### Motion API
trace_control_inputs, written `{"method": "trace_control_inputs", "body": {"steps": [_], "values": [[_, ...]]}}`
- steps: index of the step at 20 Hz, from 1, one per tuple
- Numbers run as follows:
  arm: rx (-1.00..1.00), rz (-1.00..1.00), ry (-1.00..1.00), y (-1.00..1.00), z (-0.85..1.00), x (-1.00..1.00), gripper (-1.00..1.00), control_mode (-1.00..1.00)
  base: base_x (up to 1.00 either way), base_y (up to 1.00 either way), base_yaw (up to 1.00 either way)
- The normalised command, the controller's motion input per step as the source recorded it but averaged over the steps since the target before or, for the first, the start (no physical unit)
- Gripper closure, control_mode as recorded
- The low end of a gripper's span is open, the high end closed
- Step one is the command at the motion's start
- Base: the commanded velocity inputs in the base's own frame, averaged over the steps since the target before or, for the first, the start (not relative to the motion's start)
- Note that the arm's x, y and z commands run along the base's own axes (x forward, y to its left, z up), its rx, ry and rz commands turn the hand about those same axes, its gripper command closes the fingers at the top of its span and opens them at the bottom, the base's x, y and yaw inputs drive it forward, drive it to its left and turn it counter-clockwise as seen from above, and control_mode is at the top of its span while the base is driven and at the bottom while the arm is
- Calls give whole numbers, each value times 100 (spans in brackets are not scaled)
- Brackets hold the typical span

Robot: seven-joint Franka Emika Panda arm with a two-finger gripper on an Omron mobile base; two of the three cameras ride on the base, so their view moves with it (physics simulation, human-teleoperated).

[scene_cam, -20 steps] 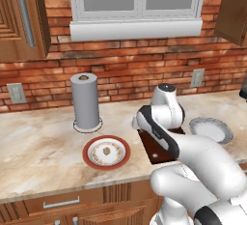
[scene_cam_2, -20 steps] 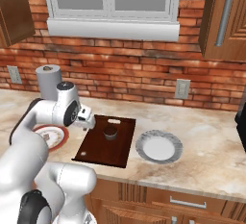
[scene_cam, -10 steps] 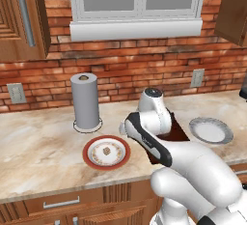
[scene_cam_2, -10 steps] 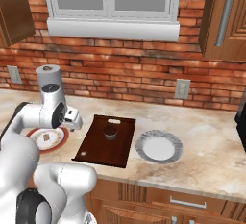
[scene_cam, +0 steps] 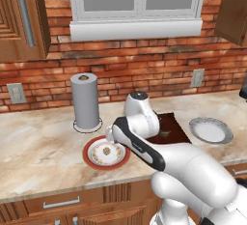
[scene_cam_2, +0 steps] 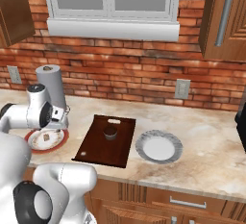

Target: Move the dessert items from the plates to the tray.

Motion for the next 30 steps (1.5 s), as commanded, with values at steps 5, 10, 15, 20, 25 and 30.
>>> {"method": "trace_control_inputs", "body": {"steps": [5,10,15,20,25,30], "values": [[0,8,4,46,0,-16,-100,-100,0,0,0],[0,6,0,30,0,-2,-100,-100,0,0,0],[0,2,1,4,-10,0,-100,-100,0,0,0],[-1,0,3,0,-27,5,-100,-100,0,0,0],[-2,0,3,0,-26,8,-100,-100,0,0,0],[-4,0,1,3,-15,16,-100,-100,0,0,0]]}}
